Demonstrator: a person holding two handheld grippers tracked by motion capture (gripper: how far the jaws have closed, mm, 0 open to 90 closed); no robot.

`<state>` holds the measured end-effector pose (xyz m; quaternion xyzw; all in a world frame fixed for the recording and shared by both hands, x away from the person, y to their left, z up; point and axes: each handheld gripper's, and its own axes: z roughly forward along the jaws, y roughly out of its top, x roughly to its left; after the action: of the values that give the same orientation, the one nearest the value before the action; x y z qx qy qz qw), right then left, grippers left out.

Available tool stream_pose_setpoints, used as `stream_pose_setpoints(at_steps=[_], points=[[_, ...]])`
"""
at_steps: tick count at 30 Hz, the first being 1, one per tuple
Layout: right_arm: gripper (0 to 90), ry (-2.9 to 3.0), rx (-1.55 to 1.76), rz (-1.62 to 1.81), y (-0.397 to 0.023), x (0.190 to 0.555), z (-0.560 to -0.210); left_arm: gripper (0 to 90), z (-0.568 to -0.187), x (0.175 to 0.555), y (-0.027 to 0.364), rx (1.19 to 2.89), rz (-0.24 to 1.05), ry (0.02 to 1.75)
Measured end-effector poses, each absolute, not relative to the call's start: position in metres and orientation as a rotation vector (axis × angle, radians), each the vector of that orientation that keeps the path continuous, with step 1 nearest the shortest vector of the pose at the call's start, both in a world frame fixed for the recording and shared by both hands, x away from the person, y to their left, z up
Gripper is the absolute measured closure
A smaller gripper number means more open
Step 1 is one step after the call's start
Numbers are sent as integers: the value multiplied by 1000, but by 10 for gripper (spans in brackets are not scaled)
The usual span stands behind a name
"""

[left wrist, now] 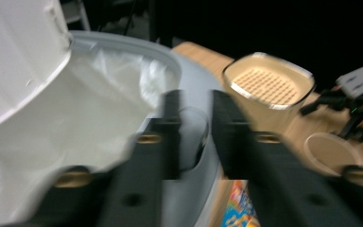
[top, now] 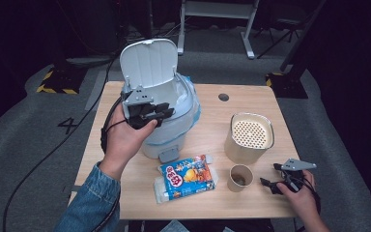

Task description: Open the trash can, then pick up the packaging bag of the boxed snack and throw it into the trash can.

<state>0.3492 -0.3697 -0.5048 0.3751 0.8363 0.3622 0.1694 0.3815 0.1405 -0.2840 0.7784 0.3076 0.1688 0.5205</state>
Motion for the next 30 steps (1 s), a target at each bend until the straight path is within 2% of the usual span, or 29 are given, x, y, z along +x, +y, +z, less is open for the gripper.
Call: stream_pose_setpoints(at_steps=[4, 8, 16, 30], points=[[113, 2377, 1066, 1029, -370, 349, -505, 532, -281, 372, 142, 1825, 391, 664], [113, 2377, 1066, 1029, -370, 349, -505, 475, -282, 360, 142, 1850, 389, 638], [113, 2377, 1066, 1029, -370, 349, -505, 434, -291, 338, 135, 1890, 377, 587], [113, 2378, 1066, 1028, -370, 349, -505, 385, -355, 328, 112, 2020, 299, 600]])
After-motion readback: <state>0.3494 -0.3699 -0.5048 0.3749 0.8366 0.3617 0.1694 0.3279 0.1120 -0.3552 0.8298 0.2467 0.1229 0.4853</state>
